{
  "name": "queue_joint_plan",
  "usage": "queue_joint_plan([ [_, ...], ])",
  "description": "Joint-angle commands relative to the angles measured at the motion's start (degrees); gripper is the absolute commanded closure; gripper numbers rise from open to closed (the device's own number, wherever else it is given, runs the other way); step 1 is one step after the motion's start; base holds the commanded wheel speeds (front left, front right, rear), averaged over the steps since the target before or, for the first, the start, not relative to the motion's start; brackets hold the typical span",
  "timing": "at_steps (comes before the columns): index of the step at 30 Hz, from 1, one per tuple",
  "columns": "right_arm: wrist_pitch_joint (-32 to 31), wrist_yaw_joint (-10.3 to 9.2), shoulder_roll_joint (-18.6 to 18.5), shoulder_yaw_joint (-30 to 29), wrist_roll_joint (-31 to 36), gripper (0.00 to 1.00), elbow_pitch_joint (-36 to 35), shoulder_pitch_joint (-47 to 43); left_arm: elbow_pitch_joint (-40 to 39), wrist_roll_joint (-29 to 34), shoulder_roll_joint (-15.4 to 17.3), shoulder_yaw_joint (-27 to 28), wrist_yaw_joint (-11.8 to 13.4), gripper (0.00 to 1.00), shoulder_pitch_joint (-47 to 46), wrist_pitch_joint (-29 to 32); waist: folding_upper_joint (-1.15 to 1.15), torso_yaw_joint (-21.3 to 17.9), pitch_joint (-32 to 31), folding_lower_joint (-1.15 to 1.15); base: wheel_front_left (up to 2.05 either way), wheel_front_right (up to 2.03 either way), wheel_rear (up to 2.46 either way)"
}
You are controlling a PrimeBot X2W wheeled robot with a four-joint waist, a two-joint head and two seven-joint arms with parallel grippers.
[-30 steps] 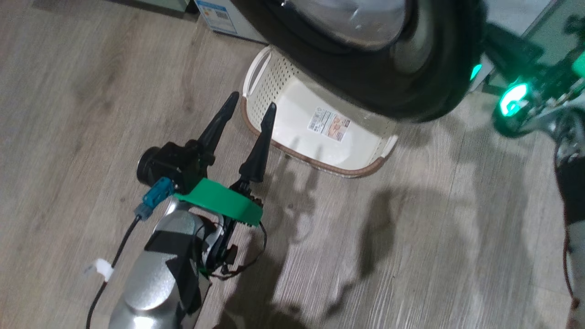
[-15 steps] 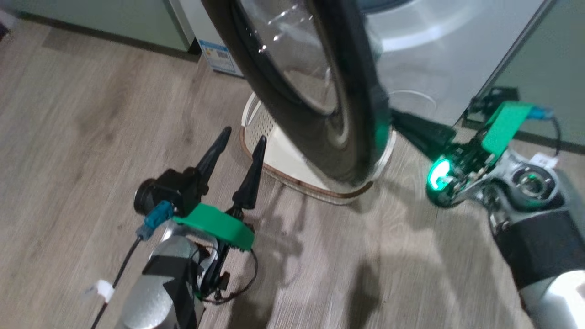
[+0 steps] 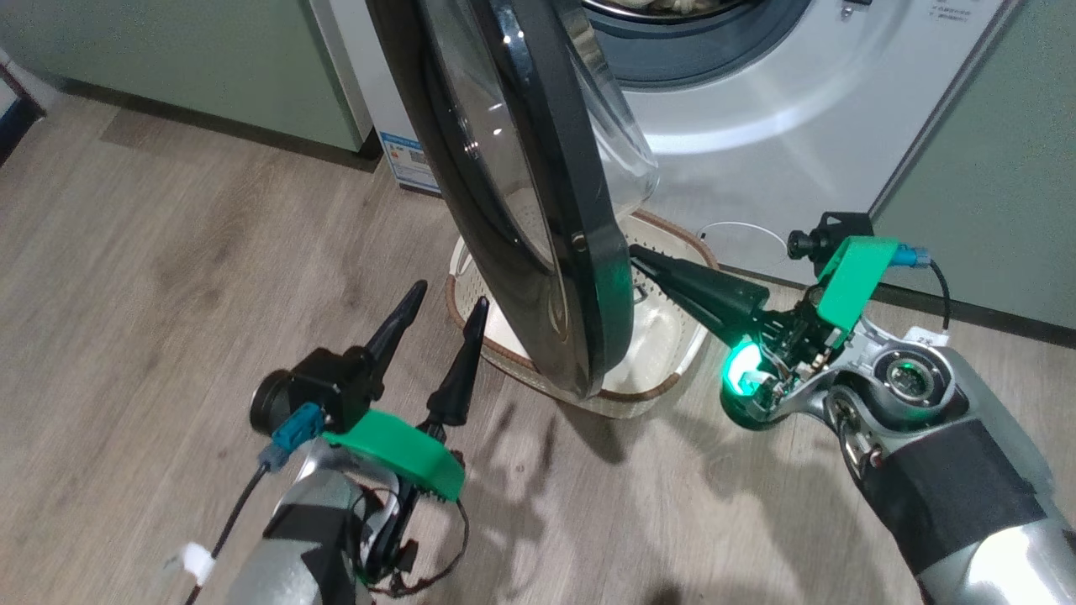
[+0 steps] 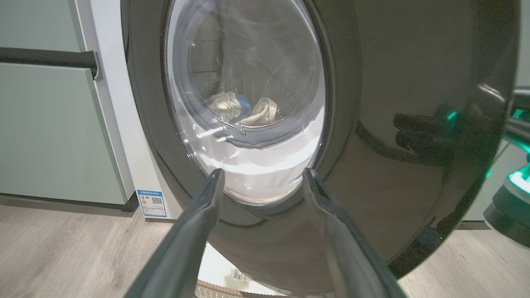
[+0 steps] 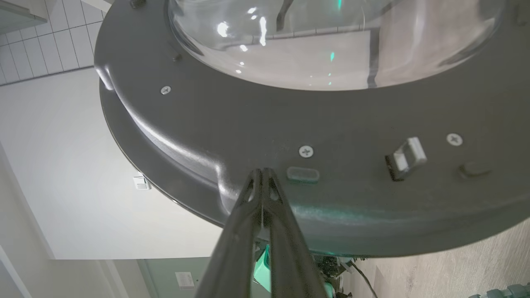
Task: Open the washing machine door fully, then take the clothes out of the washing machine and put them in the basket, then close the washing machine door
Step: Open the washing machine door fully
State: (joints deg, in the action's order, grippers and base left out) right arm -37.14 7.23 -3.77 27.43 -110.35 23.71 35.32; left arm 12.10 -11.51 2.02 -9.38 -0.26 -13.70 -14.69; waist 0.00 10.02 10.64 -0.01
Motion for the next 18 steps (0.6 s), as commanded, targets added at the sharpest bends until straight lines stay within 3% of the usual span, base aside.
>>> queue_joint_plan([
  [1, 0.7, 0.25, 0.9, 0.6, -0.6, 1.00, -2.0, -0.3, -1.5, 0.1, 0.9, 2.1, 0.2, 0.00, -0.3, -0.3, 0.00, 0.0, -0.2, 0.01, 0.00, 0.00, 0.00],
  [18, 3.3, 0.25, 0.7, -1.0, -1.4, 1.00, -2.5, -1.6, -1.7, 0.4, 0.9, 3.4, 0.1, 0.00, 0.6, -0.3, 0.00, -1.1, -1.1, 0.01, 0.00, 0.00, 0.00],
])
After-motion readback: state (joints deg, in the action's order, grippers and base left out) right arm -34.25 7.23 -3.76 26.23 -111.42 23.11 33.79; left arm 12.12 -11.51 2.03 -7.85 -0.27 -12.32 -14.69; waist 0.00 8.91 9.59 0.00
